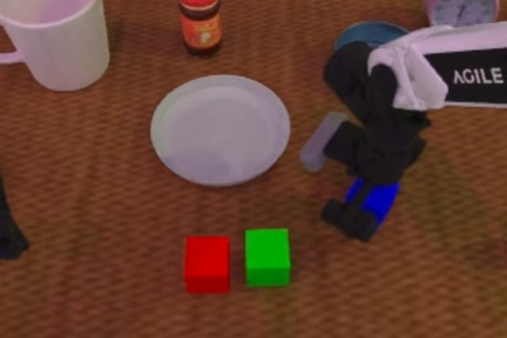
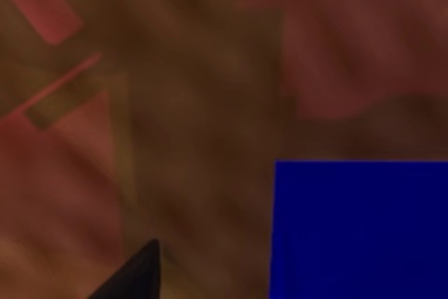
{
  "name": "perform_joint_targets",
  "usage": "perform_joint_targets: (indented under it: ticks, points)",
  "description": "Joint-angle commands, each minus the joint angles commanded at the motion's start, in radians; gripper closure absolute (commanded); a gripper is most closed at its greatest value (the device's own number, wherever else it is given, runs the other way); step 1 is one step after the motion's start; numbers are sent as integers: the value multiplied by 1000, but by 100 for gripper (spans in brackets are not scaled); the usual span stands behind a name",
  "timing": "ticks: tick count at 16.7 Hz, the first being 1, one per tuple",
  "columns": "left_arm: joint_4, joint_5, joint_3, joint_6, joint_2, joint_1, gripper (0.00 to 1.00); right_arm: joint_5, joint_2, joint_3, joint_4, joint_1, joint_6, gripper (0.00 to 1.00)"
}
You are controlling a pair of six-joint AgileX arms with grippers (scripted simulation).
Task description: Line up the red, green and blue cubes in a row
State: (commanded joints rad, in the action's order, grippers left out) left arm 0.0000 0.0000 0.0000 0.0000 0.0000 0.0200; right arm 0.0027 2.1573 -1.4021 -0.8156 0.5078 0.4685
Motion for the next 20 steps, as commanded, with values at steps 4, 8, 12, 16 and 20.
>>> perform_joint_targets:
  ticks: [4, 8, 12, 16, 20]
  points:
    - [0, 0, 0, 0, 0, 0, 0, 0, 0, 0, 0, 0, 0, 30]
    - [0, 0, 0, 0, 0, 0, 0, 0, 0, 0, 0, 0, 0, 60]
    - [0, 0, 0, 0, 0, 0, 0, 0, 0, 0, 0, 0, 0, 90]
    - [0, 0, 0, 0, 0, 0, 0, 0, 0, 0, 0, 0, 0, 100]
    - [0, 0, 0, 0, 0, 0, 0, 0, 0, 0, 0, 0, 0, 100]
